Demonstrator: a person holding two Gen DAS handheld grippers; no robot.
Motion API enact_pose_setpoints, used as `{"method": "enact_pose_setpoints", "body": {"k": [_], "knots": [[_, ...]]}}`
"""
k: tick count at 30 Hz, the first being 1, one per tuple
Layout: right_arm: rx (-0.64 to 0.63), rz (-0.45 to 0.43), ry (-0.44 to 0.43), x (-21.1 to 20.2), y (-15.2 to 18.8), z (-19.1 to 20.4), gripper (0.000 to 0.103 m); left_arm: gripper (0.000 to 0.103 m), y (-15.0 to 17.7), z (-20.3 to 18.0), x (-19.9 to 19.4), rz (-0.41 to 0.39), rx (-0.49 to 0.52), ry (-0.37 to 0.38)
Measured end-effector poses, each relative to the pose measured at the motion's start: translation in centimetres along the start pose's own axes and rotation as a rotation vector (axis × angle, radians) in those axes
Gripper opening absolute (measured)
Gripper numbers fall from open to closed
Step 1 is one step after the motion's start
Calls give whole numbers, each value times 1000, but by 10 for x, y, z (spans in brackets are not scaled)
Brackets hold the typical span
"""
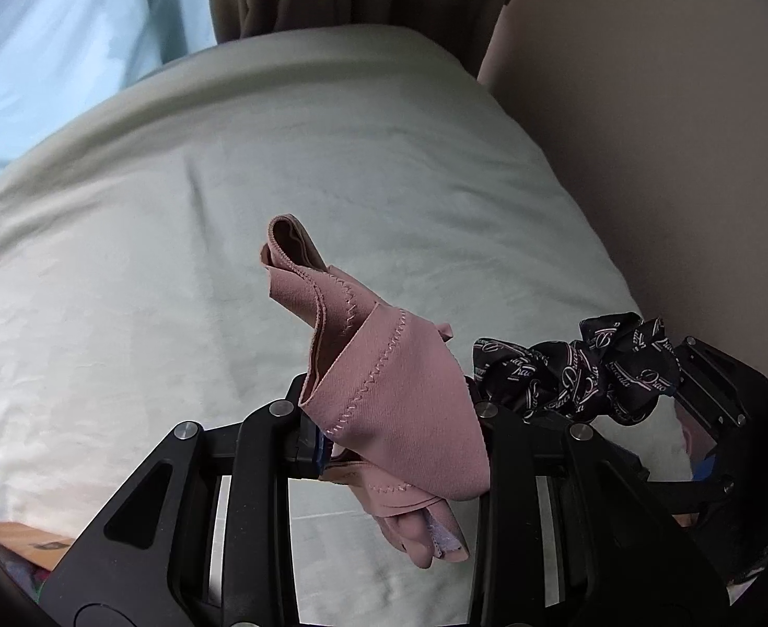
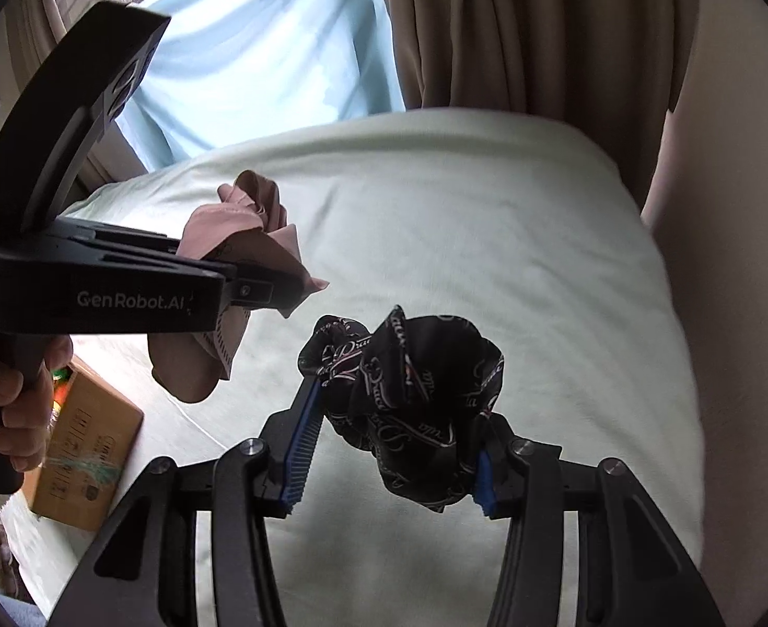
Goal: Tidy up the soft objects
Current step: 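Carry the pink cloth and black fabric into the cardboard box and release both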
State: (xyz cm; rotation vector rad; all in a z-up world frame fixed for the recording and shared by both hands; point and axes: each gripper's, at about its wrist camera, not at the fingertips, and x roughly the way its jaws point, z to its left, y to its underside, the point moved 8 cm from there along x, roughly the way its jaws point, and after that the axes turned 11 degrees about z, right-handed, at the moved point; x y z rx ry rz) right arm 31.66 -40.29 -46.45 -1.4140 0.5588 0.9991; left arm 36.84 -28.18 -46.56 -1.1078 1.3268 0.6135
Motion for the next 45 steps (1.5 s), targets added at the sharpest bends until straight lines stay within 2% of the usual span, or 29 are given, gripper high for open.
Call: {"method": "enact_pose_setpoints", "body": {"k": [5,11,18,23,28,35,40,45], "knots": [[19,-45,35,-55,-11,15,45,27,10,-3,-65,-62,-15,18],[21,-85,66,-122,-18,57,45,27,37,3,-150,-131,-41,35],[12,-103,72,-185,-25,126,45,27,83,38,-240,-190,-82,22],[15,-109,57,-208,-24,188,45,27,124,78,-283,-205,-119,9],[27,-99,16,-207,-24,251,45,27,169,131,-307,-191,-161,-23],[34,-37,-34,-169,-23,335,45,27,240,210,-317,-136,-247,-51],[20,29,-35,-126,-17,372,45,27,272,262,-302,-81,-288,-53],[18,117,-27,-78,-5,391,45,27,296,296,-260,-8,-298,-40]]}}
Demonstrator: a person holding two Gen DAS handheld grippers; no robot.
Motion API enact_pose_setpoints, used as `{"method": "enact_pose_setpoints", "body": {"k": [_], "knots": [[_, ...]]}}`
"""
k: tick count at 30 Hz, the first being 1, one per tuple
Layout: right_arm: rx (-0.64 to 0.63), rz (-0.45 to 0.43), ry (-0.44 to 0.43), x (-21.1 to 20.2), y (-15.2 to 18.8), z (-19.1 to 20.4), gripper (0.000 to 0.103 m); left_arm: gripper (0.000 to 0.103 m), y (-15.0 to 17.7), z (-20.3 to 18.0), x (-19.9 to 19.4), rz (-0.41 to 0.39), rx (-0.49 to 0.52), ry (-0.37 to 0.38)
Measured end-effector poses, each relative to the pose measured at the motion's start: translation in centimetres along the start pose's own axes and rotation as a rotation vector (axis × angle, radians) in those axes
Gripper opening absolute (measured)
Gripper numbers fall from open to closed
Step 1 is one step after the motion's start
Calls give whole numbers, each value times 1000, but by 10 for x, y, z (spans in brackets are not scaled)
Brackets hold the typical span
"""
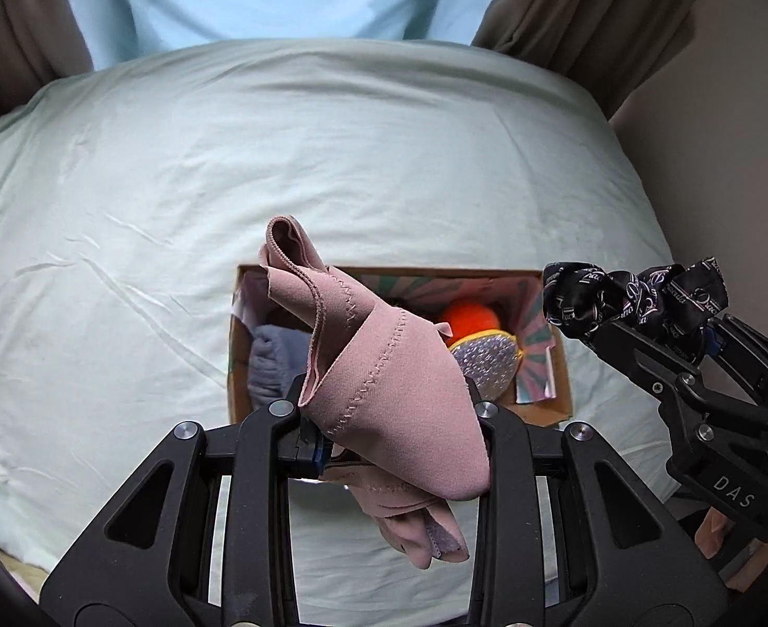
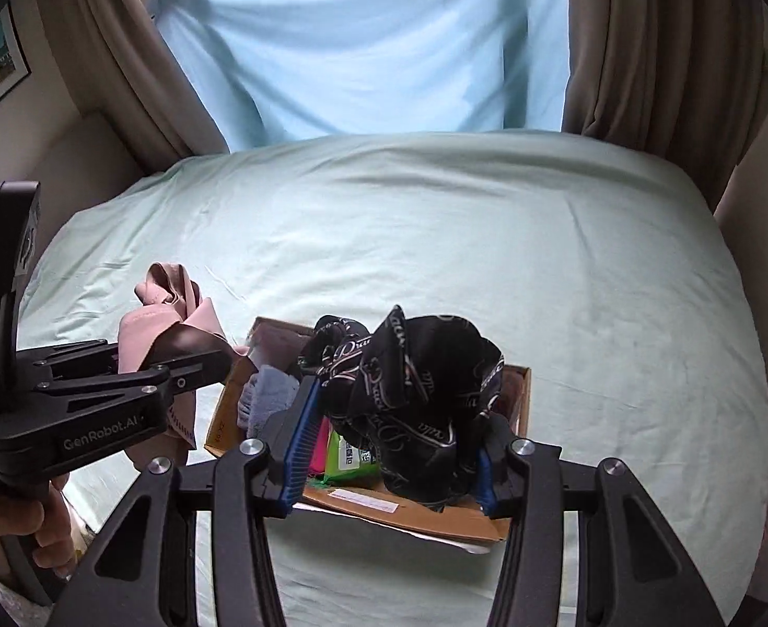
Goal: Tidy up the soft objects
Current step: 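Carry the pink cloth and black fabric into the cardboard box and release both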
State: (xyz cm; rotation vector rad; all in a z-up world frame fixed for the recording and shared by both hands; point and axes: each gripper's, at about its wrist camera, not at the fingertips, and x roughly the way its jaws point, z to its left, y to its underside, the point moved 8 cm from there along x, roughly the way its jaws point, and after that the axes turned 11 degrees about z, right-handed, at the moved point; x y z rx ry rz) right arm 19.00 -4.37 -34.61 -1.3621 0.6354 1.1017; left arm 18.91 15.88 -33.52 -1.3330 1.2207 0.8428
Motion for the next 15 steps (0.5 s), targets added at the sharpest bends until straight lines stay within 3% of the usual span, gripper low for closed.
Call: {"method": "enact_pose_setpoints", "body": {"k": [7,15], "knots": [[30,115,-8,67,4,1,45,27,7,21,71,115,13,1],[98,205,-44,132,-11,-16,45,27,-8,23,135,184,33,-33]]}}
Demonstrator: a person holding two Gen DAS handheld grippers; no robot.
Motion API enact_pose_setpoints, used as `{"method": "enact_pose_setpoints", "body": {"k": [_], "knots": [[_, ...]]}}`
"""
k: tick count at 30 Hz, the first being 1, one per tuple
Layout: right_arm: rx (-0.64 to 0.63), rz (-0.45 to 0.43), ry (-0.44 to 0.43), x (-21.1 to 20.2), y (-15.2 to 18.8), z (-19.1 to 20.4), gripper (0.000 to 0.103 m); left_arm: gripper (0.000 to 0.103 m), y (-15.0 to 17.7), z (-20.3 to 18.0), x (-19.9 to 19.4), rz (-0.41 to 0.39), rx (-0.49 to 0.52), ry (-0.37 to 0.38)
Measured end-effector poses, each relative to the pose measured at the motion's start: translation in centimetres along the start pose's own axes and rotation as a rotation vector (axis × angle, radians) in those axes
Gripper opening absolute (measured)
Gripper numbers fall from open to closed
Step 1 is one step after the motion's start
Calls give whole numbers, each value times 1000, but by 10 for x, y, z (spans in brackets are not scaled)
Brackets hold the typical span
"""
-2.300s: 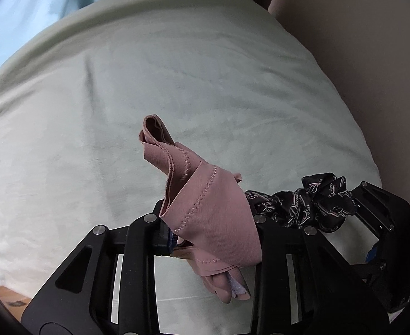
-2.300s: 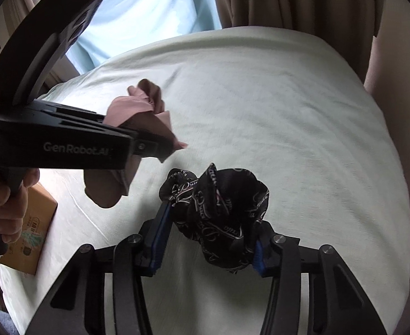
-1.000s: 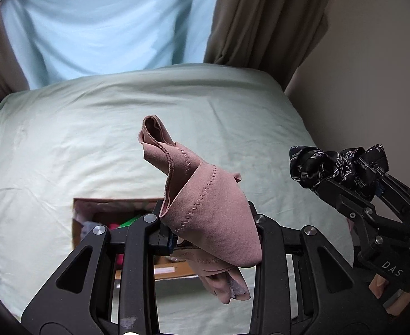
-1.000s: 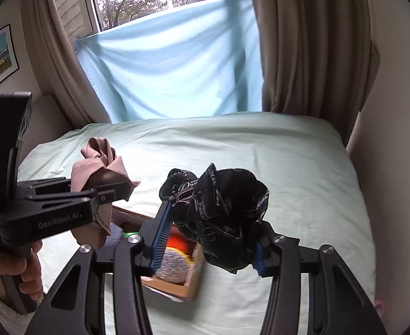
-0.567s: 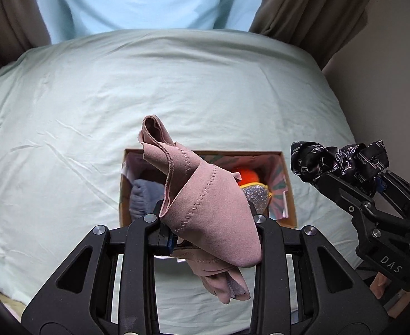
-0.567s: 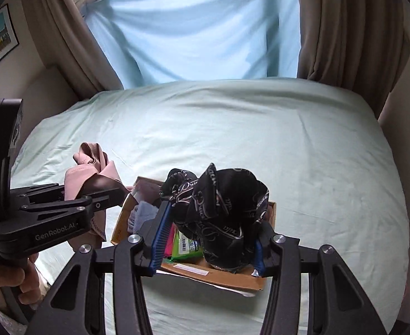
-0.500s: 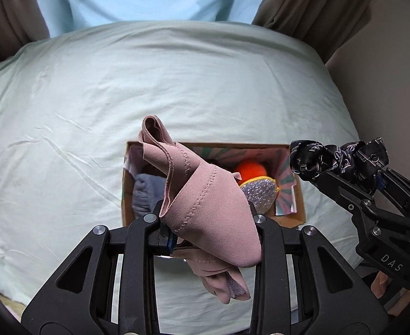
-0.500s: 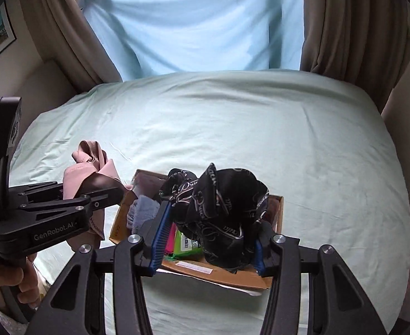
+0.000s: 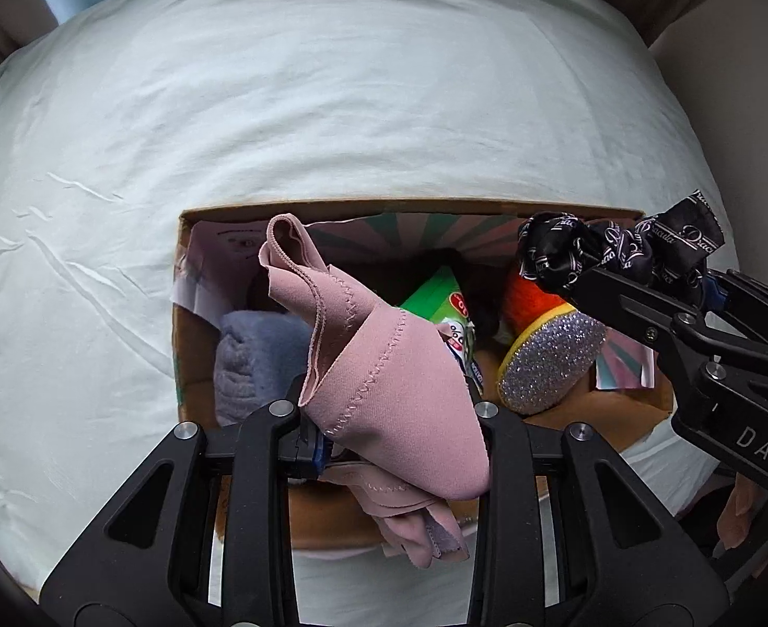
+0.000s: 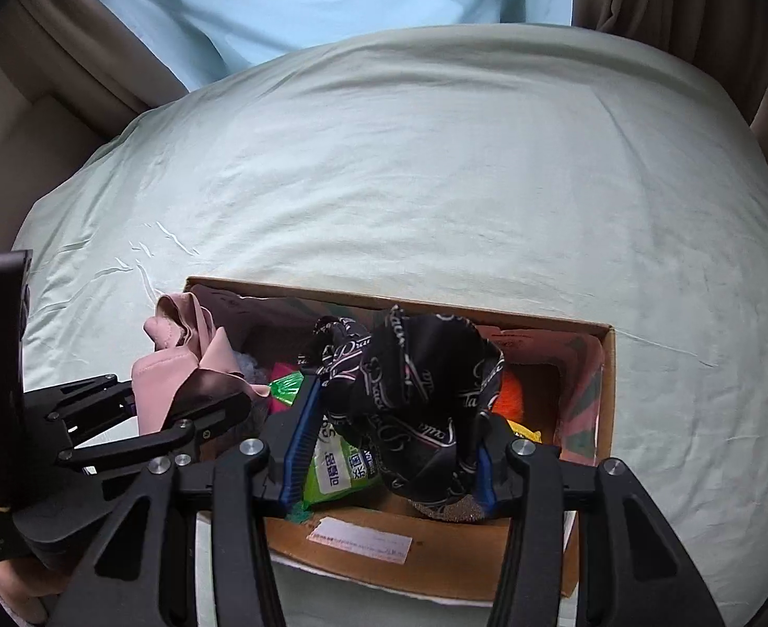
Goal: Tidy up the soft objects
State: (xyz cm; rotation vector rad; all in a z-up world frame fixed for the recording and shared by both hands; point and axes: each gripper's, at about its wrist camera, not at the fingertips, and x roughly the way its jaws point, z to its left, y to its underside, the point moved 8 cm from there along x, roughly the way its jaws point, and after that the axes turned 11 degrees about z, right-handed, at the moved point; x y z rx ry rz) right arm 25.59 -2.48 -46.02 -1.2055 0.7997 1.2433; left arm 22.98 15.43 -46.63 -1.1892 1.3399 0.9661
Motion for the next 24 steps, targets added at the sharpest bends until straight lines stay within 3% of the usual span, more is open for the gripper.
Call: {"method": "enact_pose_setpoints", "body": {"k": [4,6,7,8,9,10,11,12,17,24], "knots": [[32,53,-30,14,-6,-1,45,27,-8,-1,10,34,2,2],[39,80,-59,18,-8,1,49,34,-8,-4,12,48,11,3],[43,98,-78,20,-9,3,51,51,-6,-6,14,66,21,3],[50,120,-92,23,-9,3,59,81,-4,-7,15,80,32,-5],[59,136,-92,26,-9,3,76,93,-3,-7,17,83,43,-14],[71,136,-80,25,-9,2,85,102,-1,-8,15,74,54,-23],[69,121,-72,23,-9,2,96,102,2,-8,11,55,59,-27],[67,107,-61,20,-8,2,97,102,4,-8,6,39,58,-24],[81,96,-28,10,1,-4,98,102,14,0,-6,38,21,14],[71,49,-13,-20,9,0,98,102,26,3,-31,-4,13,3]]}}
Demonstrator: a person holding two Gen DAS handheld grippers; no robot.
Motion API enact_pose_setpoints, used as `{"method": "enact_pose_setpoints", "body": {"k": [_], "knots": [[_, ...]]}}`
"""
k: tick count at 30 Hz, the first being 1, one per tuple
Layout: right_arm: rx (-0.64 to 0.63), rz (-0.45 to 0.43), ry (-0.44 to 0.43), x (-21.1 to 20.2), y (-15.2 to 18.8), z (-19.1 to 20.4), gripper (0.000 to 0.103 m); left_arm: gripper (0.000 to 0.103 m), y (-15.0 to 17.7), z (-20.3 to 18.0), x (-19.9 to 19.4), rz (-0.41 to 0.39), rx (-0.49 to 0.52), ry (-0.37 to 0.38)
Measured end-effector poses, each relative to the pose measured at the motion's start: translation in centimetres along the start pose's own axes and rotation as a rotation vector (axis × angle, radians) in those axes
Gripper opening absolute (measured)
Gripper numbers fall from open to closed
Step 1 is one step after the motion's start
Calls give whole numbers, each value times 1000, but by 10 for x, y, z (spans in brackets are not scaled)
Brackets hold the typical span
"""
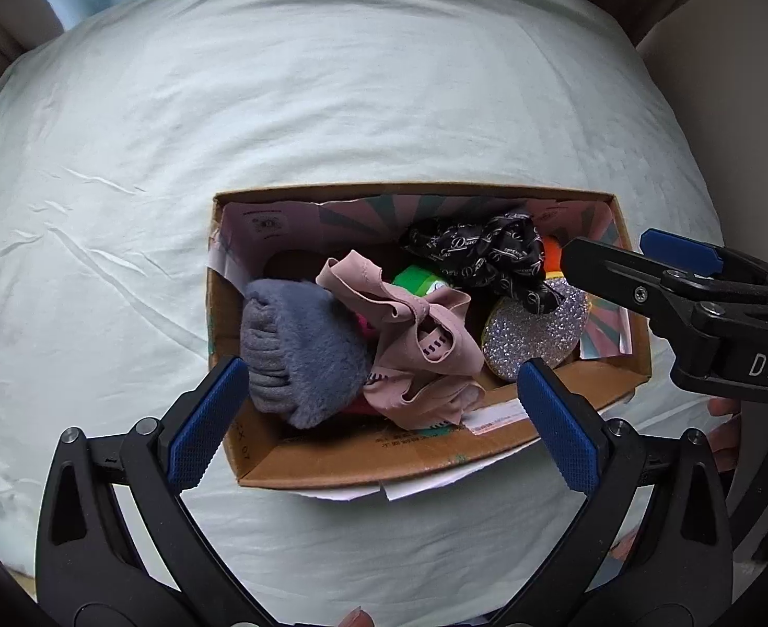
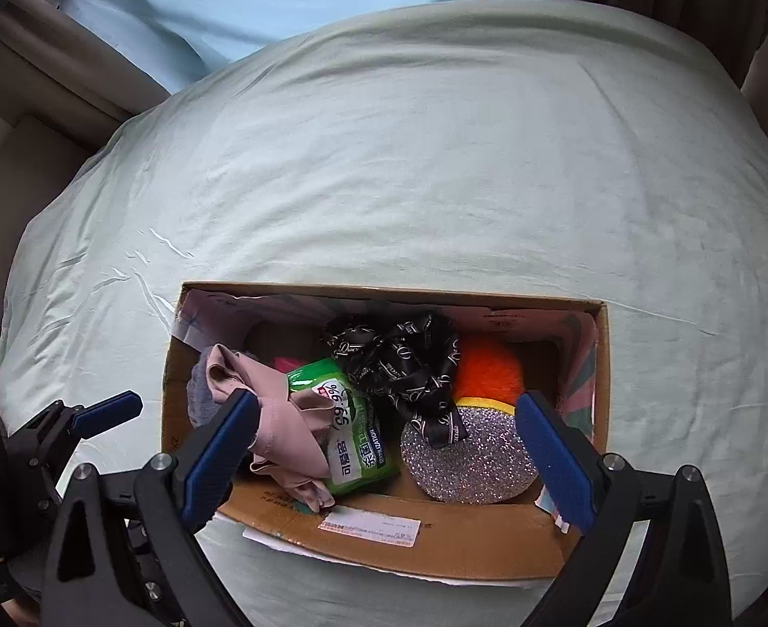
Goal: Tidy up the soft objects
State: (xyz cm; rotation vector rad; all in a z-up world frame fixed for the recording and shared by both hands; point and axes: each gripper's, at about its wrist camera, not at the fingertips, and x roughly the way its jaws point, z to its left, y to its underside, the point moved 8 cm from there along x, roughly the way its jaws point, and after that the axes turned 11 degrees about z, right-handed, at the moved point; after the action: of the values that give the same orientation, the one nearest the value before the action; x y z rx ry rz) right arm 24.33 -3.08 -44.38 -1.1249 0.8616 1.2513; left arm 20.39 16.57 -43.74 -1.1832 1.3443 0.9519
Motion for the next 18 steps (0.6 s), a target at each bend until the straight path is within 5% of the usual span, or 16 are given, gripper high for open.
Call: {"method": "enact_pose_setpoints", "body": {"k": [8,18], "knots": [[-12,-93,-56,-86,19,13,98,102,23,-16,-83,-115,-31,-26],[-93,-355,69,-247,56,7,98,102,48,-66,-233,-392,-84,-74]]}}
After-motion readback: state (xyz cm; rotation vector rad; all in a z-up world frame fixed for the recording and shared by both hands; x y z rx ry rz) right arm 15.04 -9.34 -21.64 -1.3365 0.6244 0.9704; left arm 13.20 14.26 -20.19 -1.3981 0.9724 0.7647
